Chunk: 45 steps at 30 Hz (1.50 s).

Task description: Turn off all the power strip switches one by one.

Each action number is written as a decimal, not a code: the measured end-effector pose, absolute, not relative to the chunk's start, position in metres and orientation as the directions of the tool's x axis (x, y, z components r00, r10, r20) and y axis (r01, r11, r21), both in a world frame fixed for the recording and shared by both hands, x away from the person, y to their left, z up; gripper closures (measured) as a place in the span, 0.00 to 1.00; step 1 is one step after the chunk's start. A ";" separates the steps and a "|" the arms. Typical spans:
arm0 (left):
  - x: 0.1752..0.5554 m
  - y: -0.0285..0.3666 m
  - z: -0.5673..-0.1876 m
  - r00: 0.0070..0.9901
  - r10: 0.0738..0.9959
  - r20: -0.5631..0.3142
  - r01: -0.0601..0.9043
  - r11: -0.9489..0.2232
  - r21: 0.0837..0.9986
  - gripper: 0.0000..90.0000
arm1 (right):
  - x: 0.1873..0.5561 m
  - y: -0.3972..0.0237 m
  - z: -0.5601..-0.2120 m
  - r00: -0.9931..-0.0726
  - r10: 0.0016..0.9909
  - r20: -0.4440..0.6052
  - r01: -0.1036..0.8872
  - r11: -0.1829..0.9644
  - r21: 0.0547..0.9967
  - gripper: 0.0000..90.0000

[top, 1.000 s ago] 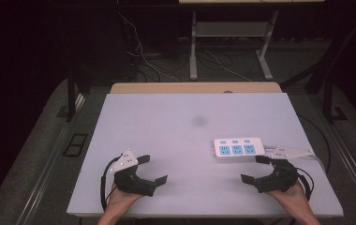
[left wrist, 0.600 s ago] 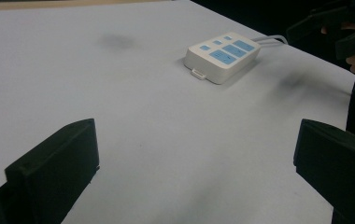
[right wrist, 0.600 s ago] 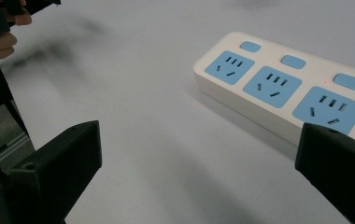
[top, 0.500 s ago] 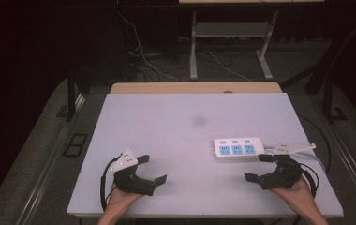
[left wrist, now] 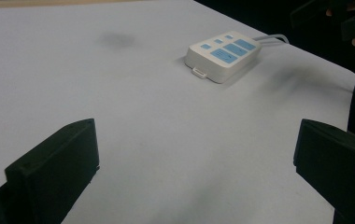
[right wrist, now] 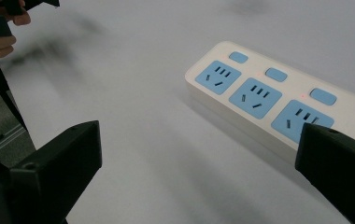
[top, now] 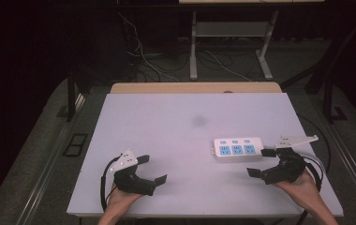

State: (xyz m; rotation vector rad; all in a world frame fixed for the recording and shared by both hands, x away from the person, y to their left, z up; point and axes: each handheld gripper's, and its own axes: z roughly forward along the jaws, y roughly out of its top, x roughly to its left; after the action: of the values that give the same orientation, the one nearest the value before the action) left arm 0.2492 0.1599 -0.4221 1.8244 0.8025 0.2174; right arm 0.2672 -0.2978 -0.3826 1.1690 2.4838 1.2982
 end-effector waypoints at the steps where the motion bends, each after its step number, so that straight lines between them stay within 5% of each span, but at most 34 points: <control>1: 0.249 0.160 -0.422 0.755 0.616 -0.223 0.419 -0.193 0.887 0.00 | 0.269 -0.298 -0.380 -0.702 0.671 0.239 0.581 0.345 0.737 0.01; 45: 0.251 0.159 -0.424 0.759 0.610 -0.225 0.425 -0.204 0.882 0.00 | 0.335 -0.295 -0.367 -0.727 0.660 0.189 0.597 0.472 0.649 0.00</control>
State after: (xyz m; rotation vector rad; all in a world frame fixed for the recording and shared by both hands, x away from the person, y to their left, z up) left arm 0.2508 0.1591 -0.4242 1.8374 0.8003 0.2063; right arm 0.3354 -0.2948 -0.3669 1.1206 2.6189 1.1012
